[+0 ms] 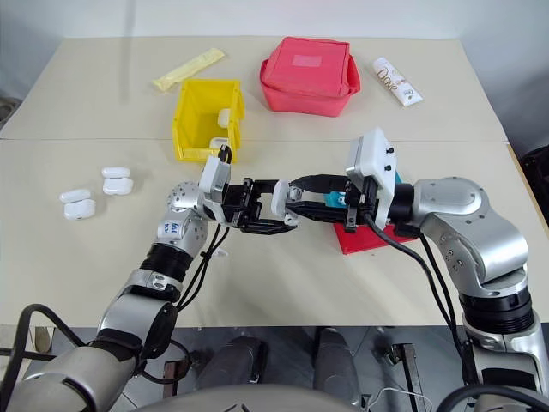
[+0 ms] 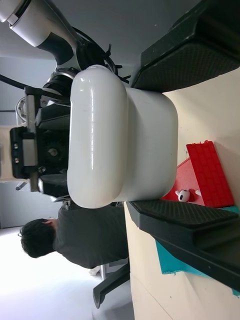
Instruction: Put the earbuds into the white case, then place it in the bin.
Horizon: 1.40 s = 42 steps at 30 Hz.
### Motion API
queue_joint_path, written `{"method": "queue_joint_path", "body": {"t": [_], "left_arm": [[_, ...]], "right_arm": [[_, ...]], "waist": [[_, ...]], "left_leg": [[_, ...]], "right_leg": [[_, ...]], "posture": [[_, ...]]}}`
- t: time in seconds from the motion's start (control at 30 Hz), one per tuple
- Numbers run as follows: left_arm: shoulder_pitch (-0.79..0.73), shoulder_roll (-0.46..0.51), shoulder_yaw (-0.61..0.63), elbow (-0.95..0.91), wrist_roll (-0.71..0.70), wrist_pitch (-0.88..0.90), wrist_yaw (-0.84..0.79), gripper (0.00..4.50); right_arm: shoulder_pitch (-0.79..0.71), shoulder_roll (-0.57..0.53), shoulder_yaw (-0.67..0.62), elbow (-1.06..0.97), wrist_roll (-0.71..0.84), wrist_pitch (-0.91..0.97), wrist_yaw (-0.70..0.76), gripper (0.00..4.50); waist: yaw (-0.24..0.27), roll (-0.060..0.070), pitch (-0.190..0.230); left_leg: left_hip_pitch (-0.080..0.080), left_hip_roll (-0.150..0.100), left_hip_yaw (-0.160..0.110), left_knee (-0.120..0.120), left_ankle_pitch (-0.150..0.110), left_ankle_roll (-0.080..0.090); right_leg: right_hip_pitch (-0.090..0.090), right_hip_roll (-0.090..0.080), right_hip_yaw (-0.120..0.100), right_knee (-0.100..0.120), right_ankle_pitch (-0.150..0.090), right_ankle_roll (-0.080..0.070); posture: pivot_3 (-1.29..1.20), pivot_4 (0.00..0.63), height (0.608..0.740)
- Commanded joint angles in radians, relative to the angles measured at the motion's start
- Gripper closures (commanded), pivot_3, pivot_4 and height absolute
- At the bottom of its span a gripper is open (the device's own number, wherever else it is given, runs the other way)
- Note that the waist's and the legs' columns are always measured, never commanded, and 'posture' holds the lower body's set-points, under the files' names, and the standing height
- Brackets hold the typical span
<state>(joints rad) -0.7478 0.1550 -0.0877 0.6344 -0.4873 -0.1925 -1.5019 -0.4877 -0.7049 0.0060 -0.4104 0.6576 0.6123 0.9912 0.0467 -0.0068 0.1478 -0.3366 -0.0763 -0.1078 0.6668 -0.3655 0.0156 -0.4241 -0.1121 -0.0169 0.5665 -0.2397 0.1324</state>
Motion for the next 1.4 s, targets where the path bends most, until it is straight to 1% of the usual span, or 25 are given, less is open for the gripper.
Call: {"method": "queue_joint_path", "body": {"t": [0.03, 0.4, 0.53, 0.63, 0.8, 1.1, 1.4], "left_arm": [[-0.007, -0.008, 0.009, -0.027, -0.013, -0.002, -0.068, 1.72], [-0.021, -0.012, 0.015, 0.001, -0.006, -0.014, -0.064, 1.72], [-0.032, -0.015, 0.02, 0.031, 0.004, -0.026, -0.049, 1.72], [-0.041, -0.021, 0.025, 0.046, 0.004, -0.027, -0.042, 1.72], [-0.056, -0.035, 0.036, 0.065, 0.003, -0.026, -0.038, 1.72], [-0.07, -0.048, 0.049, 0.084, 0.01, -0.025, -0.045, 1.72], [-0.07, -0.051, 0.053, 0.086, 0.015, -0.026, -0.047, 1.72]], "right_arm": [[-0.018, -0.002, -0.011, -0.025, 0.018, 0.001, 0.004, 2.71], [-0.042, -0.011, -0.027, -0.022, 0.019, 0.008, -0.001, 2.71], [-0.037, -0.04, -0.066, -0.079, 0.035, 0.049, -0.04, 2.71], [-0.001, -0.066, -0.09, -0.154, 0.065, 0.099, -0.079, 2.71], [0.061, -0.103, -0.095, -0.23, 0.061, 0.14, -0.129, 2.71], [0.089, -0.127, -0.12, -0.265, 0.054, 0.163, -0.207, 2.71], [0.072, -0.129, -0.146, -0.274, 0.076, 0.177, -0.247, 2.71]], "waist": [[0.0, 0.0, 0.0], [0.0, 0.0, 0.0], [0.002, 0.0, 0.0], [0.003, 0.0, 0.0], [0.003, 0.0, 0.0], [0.004, 0.0, 0.0], [0.004, 0.0, 0.0]], "left_leg": [[0.0, 0.0, 0.0, 0.0, 0.0, 0.0], [0.0, 0.0, 0.0, 0.0, 0.0, 0.0], [0.0, 0.0, 0.0, 0.0, 0.0, 0.0], [-0.001, 0.0, 0.0, 0.0, 0.0, 0.0], [-0.001, 0.0, 0.0, 0.0, 0.0, 0.0], [-0.001, 0.0, 0.0, 0.0, 0.0, 0.0], [-0.001, 0.0, 0.0, 0.0, 0.0, 0.0]], "right_leg": [[0.0, 0.0, 0.0, 0.0, 0.0, 0.0], [0.0, 0.0, 0.0, 0.0, 0.0, 0.0], [0.0, 0.0, 0.0, 0.0, 0.0, 0.0], [0.0, 0.0, 0.0, 0.0, 0.0, 0.0], [0.0, 0.0, 0.0, 0.0, 0.0, 0.0], [0.0, 0.0, 0.0, 0.0, 0.0, 0.0], [0.0, 0.0, 0.0, 0.0, 0.0, 0.0]], "posture": [[0.0, 0.15, 0.74], [0.0, 0.15, 0.74], [0.0, 0.15, 0.74], [0.0, 0.15, 0.74], [0.0, 0.15, 0.74], [0.0, 0.15, 0.74], [0.0, 0.15, 0.74]]}}
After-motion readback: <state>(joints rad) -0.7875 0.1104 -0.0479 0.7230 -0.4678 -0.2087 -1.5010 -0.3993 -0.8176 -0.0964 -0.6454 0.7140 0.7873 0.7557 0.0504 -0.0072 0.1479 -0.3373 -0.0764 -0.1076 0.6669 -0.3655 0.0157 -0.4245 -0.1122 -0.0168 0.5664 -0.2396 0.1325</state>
